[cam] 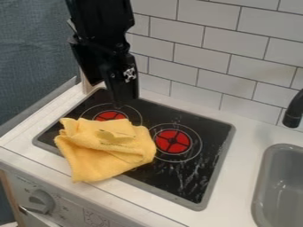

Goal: Unfold the cloth from bottom left to top left

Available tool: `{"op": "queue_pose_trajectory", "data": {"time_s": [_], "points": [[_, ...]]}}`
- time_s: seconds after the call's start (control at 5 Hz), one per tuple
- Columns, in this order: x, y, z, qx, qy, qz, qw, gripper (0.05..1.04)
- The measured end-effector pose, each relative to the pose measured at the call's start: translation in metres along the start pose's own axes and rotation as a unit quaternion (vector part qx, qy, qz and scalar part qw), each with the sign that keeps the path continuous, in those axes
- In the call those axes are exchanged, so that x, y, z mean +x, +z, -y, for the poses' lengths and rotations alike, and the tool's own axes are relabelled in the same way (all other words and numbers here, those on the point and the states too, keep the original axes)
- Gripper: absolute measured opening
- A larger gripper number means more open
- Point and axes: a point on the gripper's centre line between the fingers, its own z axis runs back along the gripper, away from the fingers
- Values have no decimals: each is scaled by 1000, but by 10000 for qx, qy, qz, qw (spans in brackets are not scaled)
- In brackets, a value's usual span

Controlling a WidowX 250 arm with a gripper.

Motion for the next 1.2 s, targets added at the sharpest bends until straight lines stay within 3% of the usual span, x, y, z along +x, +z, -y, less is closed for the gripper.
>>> {"op": "queue_pose_trajectory", "data": {"time_s": [0.4, 0.6, 0.8, 1.0, 1.2], "points": [[-3, 0, 6, -178, -42, 46, 9998, 999], [-5, -18, -4, -124, 312, -91, 9994, 999], [-14, -38, -15, 218, 603, -204, 9977, 999], [-17, -53, -27, 888, 771, -267, 9927, 999], [-21, -68, -31, 1298, 521, -434, 9892, 999]]}}
